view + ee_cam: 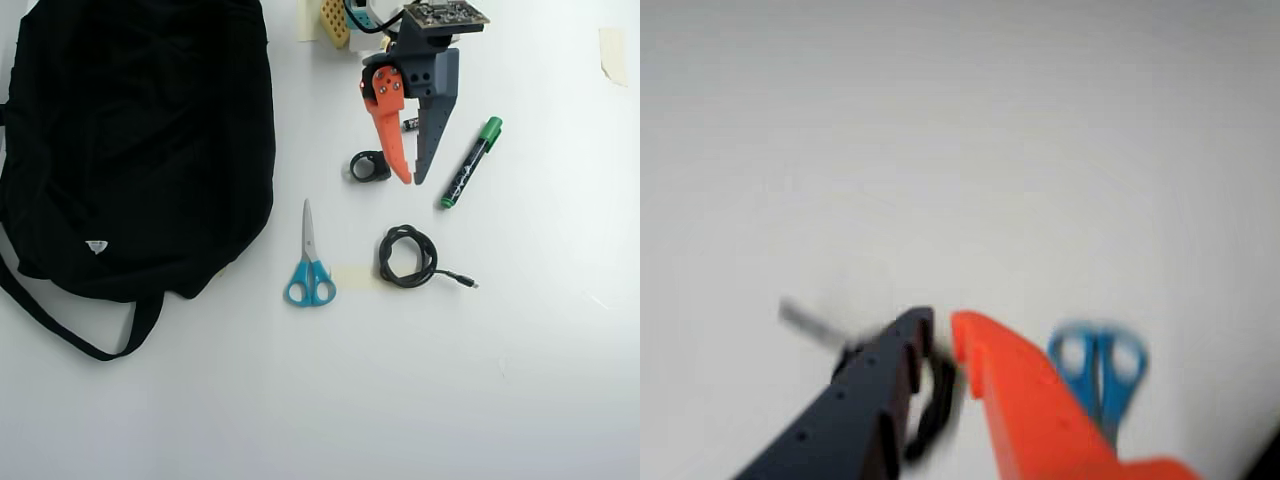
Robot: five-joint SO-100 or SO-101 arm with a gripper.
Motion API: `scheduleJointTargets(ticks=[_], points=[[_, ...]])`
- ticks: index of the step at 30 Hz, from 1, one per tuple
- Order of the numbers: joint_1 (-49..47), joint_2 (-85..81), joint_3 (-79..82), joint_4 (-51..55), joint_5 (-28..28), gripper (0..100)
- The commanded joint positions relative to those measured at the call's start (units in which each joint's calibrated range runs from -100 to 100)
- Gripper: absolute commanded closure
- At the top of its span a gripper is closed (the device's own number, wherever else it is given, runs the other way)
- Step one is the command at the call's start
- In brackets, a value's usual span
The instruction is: Put the green marker into the black bag
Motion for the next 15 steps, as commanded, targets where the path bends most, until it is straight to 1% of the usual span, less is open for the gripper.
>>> scheduleJointTargets(ticks=[1,11,15], points=[[0.4,5.6,-8.4,-6.0,-0.1,98],[1.5,19.4,-18.6,-19.3,-0.1,98],[1.9,23.7,-23.0,-21.1,-0.1,98]])
